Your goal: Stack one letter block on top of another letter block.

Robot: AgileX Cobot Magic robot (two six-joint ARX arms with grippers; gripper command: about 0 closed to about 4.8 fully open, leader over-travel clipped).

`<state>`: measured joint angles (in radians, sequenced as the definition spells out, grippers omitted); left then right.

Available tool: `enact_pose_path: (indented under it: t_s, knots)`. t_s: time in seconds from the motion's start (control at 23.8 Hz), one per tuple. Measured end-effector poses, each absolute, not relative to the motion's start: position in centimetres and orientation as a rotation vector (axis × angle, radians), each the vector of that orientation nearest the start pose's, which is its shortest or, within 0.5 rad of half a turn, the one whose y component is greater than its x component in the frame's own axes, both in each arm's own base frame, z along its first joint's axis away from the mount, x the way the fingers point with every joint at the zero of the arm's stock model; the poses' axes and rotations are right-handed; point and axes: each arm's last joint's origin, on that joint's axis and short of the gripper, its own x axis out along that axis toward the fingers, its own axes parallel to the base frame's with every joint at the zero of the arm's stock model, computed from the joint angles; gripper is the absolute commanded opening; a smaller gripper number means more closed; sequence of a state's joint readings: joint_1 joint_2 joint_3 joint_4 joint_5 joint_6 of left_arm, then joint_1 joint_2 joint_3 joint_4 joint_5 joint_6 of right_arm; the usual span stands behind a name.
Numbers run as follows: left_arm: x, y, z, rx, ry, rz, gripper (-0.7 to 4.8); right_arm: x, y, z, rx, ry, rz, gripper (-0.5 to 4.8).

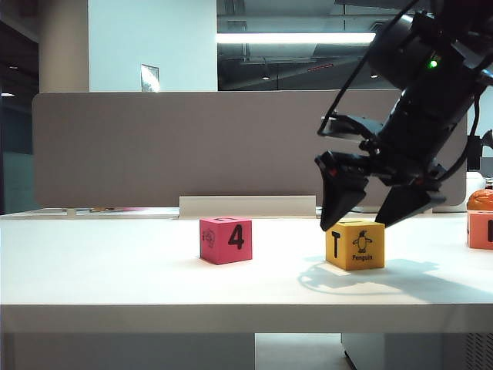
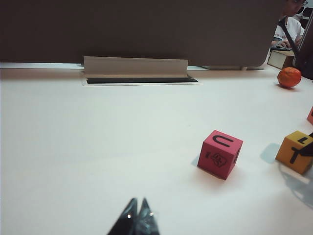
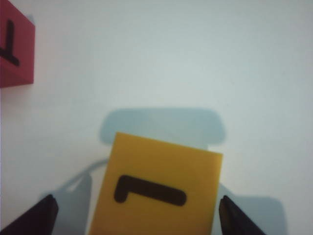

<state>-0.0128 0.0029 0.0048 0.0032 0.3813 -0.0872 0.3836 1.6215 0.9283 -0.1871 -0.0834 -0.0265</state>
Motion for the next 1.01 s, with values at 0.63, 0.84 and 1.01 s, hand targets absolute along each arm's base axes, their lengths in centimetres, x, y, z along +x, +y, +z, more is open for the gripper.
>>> enact_pose_path:
  t_s: [0.63,0.84,1.01]
  knots:
    - [9.5,-1.2,16.5,-0.085,0.012,-0.394,-0.06,30.2,12.4,17.6,-0.157,0.866,0.448,2.06]
    - [9.5,-1.2,16.5,-0.085,0.012,-0.394,-0.06,30.2,12.5,18.1,-0.154,0.866,0.455,2.07]
    - [9.5,-1.2,16.5,-0.085,0.012,-0.394,-0.06,30.8,13.1,20.4,-0.134,0.82,0.499,2.07]
